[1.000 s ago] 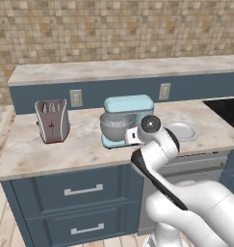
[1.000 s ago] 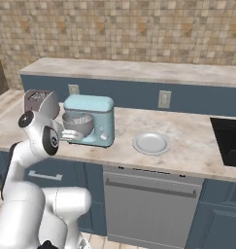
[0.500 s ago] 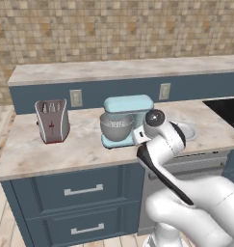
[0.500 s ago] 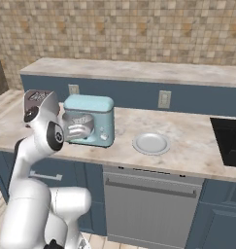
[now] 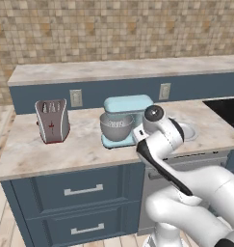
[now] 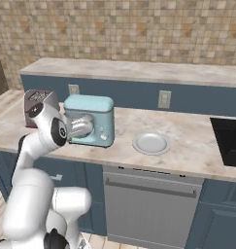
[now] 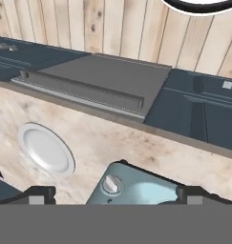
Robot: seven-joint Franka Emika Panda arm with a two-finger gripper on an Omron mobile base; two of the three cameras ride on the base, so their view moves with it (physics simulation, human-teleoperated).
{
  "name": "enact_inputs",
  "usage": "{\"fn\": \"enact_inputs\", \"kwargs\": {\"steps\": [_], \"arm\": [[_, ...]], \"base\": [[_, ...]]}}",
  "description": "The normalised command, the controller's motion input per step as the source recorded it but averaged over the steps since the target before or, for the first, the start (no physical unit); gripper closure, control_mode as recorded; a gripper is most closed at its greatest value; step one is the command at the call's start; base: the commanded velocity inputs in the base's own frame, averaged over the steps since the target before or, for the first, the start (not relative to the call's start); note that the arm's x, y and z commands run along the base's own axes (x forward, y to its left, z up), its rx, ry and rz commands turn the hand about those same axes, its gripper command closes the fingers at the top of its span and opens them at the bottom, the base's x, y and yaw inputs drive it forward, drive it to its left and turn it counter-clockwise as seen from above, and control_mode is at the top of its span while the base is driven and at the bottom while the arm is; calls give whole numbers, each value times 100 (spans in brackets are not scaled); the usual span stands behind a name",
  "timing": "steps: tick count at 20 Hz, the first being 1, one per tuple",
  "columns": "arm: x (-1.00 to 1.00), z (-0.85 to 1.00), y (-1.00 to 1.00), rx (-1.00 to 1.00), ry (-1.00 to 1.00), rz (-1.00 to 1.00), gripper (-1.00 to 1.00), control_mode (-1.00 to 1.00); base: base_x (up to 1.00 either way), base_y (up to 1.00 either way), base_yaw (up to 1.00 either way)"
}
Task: Add butter and sugar cubes to the stand mixer bowl and then turn on the stand mixer to begin making frosting.
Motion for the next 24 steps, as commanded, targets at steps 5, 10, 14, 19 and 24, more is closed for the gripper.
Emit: {"fn": "enact_inputs", "kwargs": {"steps": [5,10,14,19,24], "arm": [[11,-23,-22,0,-7,7,-100,-100],[20,-16,-19,0,0,0,-100,-100],[34,-1,-1,0,2,0,-100,-100],[39,0,-1,0,2,0,-100,-100],[33,-1,-2,-2,5,0,-100,-100]], "base": [[0,0,0],[0,0,0],[0,0,0],[0,0,0],[0,0,0]]}}
